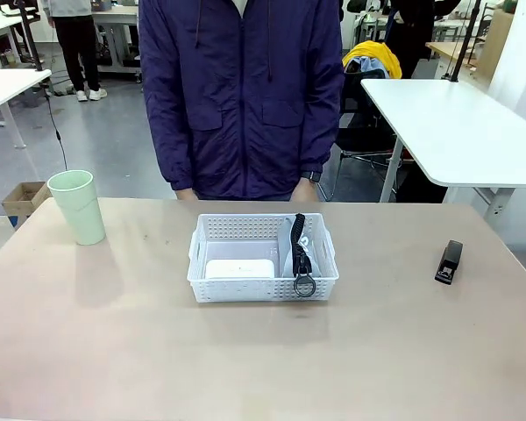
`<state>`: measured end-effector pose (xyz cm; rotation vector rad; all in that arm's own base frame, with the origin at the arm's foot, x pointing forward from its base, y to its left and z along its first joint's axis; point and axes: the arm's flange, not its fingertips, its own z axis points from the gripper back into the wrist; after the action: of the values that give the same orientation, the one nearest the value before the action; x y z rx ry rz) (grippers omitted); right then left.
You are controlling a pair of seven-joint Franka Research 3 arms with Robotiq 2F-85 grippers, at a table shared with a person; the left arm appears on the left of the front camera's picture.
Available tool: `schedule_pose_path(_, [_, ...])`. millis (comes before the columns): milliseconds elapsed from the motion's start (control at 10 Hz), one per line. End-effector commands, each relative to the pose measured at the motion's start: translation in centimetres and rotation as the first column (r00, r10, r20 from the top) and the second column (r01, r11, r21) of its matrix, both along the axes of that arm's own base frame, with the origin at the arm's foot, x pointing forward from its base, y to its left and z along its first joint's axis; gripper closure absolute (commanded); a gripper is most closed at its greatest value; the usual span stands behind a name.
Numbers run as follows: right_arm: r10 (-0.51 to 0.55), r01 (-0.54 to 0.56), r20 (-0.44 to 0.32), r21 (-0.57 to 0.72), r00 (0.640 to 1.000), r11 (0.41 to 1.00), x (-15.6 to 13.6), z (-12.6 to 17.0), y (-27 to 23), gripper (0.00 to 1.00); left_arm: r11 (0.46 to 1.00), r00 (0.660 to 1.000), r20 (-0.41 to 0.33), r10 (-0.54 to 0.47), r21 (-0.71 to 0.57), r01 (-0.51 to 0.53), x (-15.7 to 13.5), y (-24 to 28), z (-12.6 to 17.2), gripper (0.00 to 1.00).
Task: Efficiently arrange items inside the basket to fit them all.
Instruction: Pick up the Stapler and place it inside the Organizing basket.
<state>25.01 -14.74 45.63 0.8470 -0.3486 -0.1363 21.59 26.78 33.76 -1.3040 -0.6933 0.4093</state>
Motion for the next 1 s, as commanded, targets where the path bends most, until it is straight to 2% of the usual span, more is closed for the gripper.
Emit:
schedule_pose_path(0, [-0.038,0.016,-0.148,-0.143,0.988,0.99,2.4,5.0,3.5,0.0,1.0,0.999,0.032,0.006,-0.004,-0.006,0.0,-0.5,0.1,0.0])
schedule_pose_path(200, [-0.099,0.003,-0.314,-0.294,0.944,0.956,6.1,6.9,6.9,0.0,1.0,0.999,0.032,0.006,-0.004,-0.006,0.0,-0.5,0.1,0.0])
schedule_pose_path(300, [-0.123,-0.018,-0.36,-0.363,0.925,0.932,8.8,6.9,8.9,0.0,1.0,0.999,0.032,0.006,-0.004,-0.006,0.0,-0.5,0.1,0.0])
schedule_pose_path(500, [-0.147,-0.094,-0.399,-0.525,0.905,0.846,14.8,5.4,12.2,0.0,1.0,0.999,0.032,0.006,-0.004,-0.006,0.0,-0.5,0.1,0.0])
schedule_pose_path(600, [-0.186,-0.101,-0.384,-0.615,0.904,0.782,17.3,4.2,13.3,0.0,1.0,0.999,0.032,0.006,-0.004,-0.006,0.0,-0.5,0.1,0.0])
schedule_pose_path(700, [-0.205,-0.104,-0.343,-0.7,0.917,0.707,19.0,3.1,13.9,0.0,1.0,0.999,0.032,0.006,-0.004,-0.006,0.0,-0.5,0.1,0.0])
schedule_pose_path(900, [-0.254,-0.114,-0.333,-0.781,0.908,0.614,21.8,0.3,14.2,0.0,1.0,0.999,0.032,0.006,-0.004,-0.006,0.0,-0.5,0.1,0.0])
